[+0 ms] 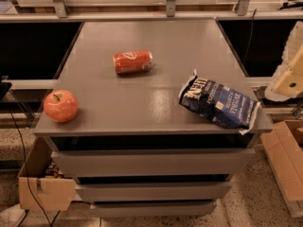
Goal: Place coke can upright
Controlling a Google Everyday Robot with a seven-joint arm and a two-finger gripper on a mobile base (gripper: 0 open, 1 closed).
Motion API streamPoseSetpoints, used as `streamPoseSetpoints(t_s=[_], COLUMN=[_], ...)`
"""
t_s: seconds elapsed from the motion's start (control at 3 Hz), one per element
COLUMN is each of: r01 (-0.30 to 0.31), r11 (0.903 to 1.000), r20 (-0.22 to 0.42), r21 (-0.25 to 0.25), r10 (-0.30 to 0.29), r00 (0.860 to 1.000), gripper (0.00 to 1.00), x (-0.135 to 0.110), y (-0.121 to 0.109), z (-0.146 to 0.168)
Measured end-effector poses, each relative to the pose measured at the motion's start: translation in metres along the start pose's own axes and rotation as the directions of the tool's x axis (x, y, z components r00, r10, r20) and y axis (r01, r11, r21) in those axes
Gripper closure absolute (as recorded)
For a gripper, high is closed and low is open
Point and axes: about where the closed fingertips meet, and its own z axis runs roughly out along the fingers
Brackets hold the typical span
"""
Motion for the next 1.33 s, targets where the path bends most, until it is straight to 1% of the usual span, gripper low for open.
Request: streamPoseSetpoints(t_s=[0.33,0.67,1.0,1.33], r01=[0.000,-0.001,0.024,0.074], r11=[1.0000,0.9999,0.9990,0.9967], r20=[0.000,0.001,0.034,0.083], r21=[0.000,0.016,0.039,0.032], r10=[0.000,0.001,-0.025,-0.077], r00=[1.000,1.000,0.999,0.994], gripper=[0.00,0.00,0.00,0.00], x=[0.000,-0.005,-0.027,-0.053], y=[0.000,0.000,-0.016,-0.038], z=[0.000,-0.007,0.004,0.037])
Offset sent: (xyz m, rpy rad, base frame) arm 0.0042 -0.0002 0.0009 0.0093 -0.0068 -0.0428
